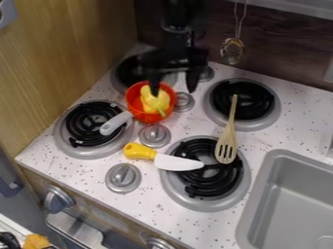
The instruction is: Move yellow peppers to an orange pot
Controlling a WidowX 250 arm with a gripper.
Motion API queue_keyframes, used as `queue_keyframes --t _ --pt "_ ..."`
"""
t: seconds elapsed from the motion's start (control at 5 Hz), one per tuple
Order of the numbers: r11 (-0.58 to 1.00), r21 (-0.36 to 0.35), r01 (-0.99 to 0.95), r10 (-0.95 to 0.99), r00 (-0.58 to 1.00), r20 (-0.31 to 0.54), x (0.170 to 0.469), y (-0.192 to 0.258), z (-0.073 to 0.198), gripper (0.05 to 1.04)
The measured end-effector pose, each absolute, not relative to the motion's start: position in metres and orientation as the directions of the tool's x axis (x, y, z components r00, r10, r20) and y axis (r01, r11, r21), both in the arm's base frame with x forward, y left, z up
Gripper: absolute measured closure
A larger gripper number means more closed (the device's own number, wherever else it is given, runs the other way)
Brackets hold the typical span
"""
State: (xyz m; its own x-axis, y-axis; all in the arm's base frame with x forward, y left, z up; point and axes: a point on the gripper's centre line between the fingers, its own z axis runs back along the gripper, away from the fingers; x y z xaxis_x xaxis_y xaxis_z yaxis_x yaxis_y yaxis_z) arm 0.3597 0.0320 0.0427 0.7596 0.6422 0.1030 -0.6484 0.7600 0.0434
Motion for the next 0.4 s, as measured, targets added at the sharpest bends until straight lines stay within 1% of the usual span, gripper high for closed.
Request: queue_keyframes --t 0.2,0.4 --pt "0.733 0.015 -0.680 0.675 0.729 0.110 0.347 0.008 0.039 0.084" --pt "0.735 0.040 -0.677 0.670 0.734 0.113 0.337 -0.020 0.034 0.084"
